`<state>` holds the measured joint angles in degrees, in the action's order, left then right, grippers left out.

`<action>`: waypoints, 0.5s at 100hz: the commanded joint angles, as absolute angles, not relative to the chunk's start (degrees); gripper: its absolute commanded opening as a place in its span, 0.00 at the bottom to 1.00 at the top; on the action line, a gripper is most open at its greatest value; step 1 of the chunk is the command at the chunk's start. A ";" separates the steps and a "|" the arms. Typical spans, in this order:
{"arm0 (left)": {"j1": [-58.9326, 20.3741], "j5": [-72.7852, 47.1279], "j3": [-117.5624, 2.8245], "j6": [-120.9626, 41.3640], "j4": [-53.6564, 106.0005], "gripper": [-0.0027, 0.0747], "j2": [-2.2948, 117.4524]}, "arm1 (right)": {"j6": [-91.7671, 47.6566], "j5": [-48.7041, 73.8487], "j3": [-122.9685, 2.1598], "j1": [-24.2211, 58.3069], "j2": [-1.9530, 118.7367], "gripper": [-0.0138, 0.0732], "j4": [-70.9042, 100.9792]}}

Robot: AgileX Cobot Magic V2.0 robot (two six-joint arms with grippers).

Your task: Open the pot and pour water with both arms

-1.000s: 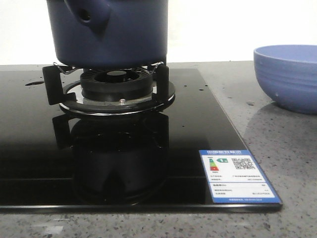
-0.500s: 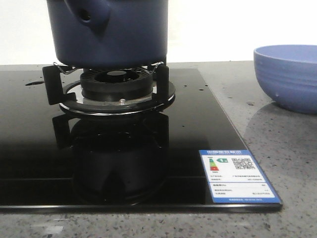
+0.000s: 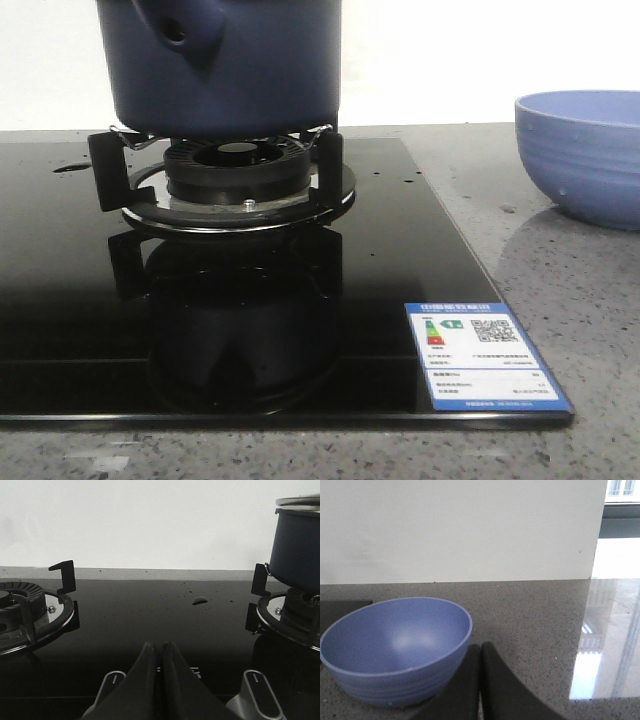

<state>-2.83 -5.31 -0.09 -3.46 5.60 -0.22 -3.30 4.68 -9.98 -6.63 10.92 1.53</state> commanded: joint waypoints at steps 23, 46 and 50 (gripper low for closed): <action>-2.88 -1.27 1.89 -2.85 6.16 0.01 -1.85 | -1.27 -2.67 2.07 -2.88 3.51 0.09 -2.33; -2.88 -1.27 1.89 -2.85 6.16 0.01 -1.85 | -1.27 4.29 1.93 -3.00 -1.62 0.09 -5.22; -2.88 -1.27 1.89 -2.85 6.16 0.01 -1.85 | -1.27 4.61 1.93 -3.00 -1.62 0.09 -5.22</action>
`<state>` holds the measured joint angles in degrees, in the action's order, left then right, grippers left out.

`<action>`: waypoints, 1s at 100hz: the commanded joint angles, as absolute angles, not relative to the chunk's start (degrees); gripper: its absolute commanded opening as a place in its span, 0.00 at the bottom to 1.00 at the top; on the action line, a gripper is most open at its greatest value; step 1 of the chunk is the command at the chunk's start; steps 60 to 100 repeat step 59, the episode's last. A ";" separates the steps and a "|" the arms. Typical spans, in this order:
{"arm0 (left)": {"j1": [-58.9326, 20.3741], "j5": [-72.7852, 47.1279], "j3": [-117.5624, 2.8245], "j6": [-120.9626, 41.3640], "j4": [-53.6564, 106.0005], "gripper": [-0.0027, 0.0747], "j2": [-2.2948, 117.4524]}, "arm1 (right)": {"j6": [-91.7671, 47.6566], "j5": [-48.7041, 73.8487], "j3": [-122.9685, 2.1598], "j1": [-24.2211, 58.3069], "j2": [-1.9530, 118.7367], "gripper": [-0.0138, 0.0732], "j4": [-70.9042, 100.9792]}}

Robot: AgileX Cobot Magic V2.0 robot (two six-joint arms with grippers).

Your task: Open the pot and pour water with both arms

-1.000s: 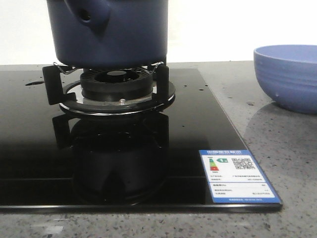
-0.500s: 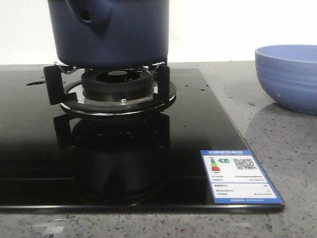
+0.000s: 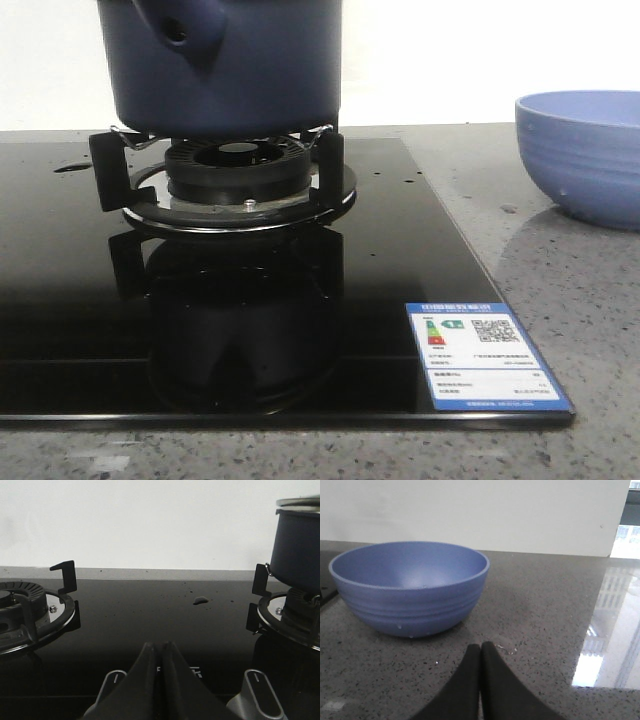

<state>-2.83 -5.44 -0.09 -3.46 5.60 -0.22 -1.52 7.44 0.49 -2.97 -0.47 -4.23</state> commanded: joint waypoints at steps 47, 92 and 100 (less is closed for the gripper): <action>-2.88 -1.27 1.89 -2.85 6.16 0.01 -1.85 | -1.27 3.96 1.93 -3.00 -1.62 0.09 -5.11; -2.88 -1.27 1.89 -2.85 6.16 0.01 -1.85 | -1.27 3.96 1.93 -3.00 -1.62 0.09 -5.11; -2.88 -1.27 1.89 -2.85 6.16 0.01 -1.85 | -1.27 3.96 1.93 -3.00 -1.62 0.09 -5.11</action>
